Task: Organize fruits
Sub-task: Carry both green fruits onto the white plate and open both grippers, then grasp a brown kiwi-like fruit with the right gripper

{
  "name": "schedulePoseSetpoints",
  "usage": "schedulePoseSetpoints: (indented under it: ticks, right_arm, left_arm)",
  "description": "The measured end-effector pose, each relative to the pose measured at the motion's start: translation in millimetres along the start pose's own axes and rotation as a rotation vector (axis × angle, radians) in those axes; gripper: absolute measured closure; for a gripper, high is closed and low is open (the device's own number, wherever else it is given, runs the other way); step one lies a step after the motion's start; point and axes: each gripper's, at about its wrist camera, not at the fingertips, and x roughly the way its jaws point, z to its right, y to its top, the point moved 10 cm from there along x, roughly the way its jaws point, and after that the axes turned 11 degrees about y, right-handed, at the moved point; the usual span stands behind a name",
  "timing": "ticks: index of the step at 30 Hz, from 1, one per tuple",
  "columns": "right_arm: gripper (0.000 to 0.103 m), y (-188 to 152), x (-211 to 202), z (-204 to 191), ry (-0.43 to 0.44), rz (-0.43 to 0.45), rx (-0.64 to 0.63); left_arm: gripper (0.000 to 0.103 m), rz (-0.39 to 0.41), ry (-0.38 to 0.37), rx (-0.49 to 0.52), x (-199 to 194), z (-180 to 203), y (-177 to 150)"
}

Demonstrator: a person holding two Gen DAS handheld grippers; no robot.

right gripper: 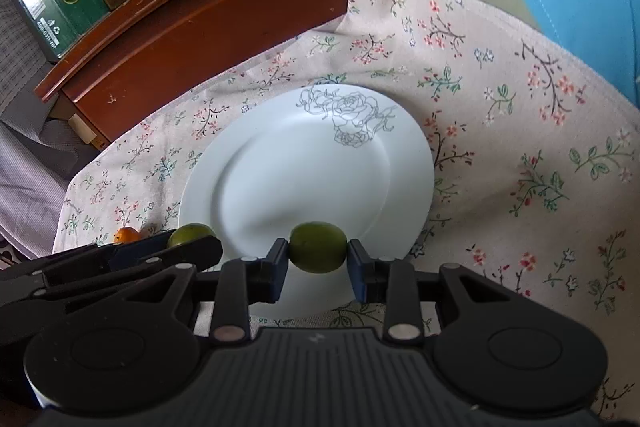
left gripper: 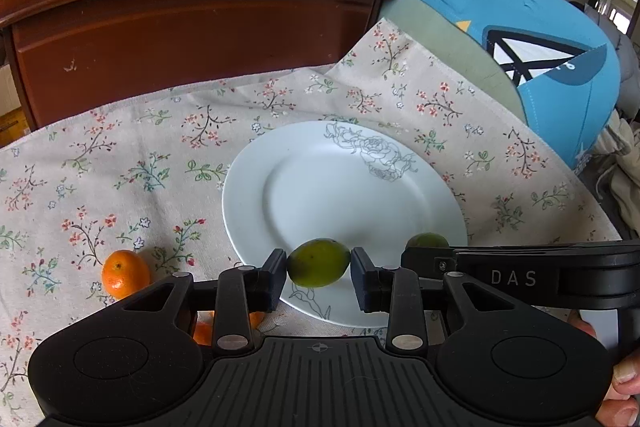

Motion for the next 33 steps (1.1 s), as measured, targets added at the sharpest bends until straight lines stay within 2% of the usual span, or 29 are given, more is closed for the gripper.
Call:
schedulePoseSetpoints:
  ticks: [6,11,14,19,33]
  right_arm:
    - [0.067,3.4,-1.3,-3.9,0.005,0.02,0.002]
    - [0.067,5.0,-4.2,-4.2,0.011,0.032,0.015]
    - [0.066,5.3,-6.7,-6.3,0.022,0.038,0.016]
    - [0.065,3.8,-11.2,-7.9,0.04,0.042,0.02]
    - [0.061,-17.2,-12.0,-36.9,0.098,-0.014,-0.076]
  left_arm:
    - [0.068,0.018,-0.005,0.002,-6.2,2.9,2.8]
    - [0.039,0.046,0.024,-0.019,-18.0,-5.1,9.3]
    - [0.029,0.058,0.046,-0.021,-26.5,-11.4,13.1]
    - [0.019,0.068,0.074,-0.002,-38.6,-21.7,14.6]
    - [0.018,0.019,0.149,-0.051,-59.3,-73.0,0.1]
